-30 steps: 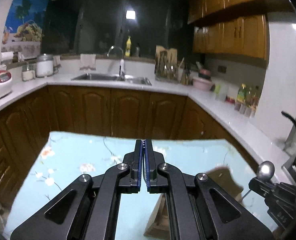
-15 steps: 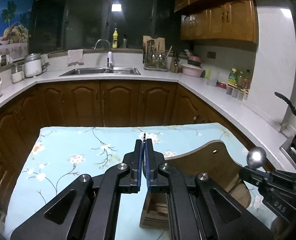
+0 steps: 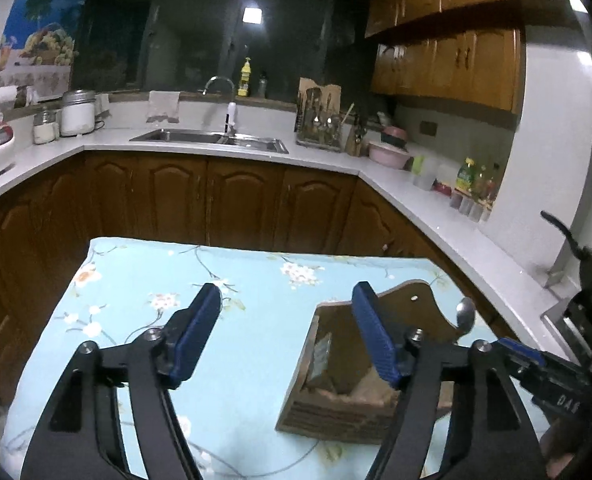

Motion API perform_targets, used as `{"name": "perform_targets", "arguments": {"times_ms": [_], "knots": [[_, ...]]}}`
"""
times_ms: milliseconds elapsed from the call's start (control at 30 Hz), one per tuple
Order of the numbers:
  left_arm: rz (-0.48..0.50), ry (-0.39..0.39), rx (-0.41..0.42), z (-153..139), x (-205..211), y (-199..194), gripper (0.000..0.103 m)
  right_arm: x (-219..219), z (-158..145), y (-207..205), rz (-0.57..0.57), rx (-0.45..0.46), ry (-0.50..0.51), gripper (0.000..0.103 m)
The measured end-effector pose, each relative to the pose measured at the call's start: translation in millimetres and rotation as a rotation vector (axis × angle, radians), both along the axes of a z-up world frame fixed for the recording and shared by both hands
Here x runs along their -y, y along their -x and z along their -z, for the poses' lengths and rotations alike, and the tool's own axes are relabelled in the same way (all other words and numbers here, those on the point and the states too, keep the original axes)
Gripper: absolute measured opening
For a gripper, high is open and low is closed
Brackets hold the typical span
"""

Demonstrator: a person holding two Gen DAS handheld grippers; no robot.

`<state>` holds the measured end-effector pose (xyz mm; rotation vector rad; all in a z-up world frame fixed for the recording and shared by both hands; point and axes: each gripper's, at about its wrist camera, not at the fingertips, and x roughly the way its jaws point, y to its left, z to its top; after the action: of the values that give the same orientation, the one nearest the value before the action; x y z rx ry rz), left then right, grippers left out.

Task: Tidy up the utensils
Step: 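Move both open tools back over the remaining utensils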

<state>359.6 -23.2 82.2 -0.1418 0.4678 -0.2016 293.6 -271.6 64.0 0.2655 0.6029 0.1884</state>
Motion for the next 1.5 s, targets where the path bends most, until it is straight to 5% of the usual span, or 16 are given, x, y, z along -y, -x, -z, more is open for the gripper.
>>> {"name": "perform_targets", "arguments": {"times_ms": [167, 400, 900, 1233, 1500], "knots": [[-0.031, 0.056, -0.019, 0, -23, 30, 0.087, 12, -8, 32, 0.019, 0.054, -0.043, 0.075], [-0.061, 0.111, -0.062, 12, -51, 88, 0.092, 17, -16, 85, 0.018, 0.107, -0.068, 0.093], [-0.12, 0.108, -0.2, 69, -83, 210, 0.094, 25, 16, 200, 0.061, 0.066, -0.061, 0.098], [-0.093, 0.106, -0.303, 98, -73, 229, 0.094, 21, 54, 228, 0.08, -0.009, 0.0, 0.098], [-0.062, 0.083, -0.341, 101, -58, 227, 0.094, 18, 57, 223, 0.052, -0.017, -0.002, 0.097]]}}
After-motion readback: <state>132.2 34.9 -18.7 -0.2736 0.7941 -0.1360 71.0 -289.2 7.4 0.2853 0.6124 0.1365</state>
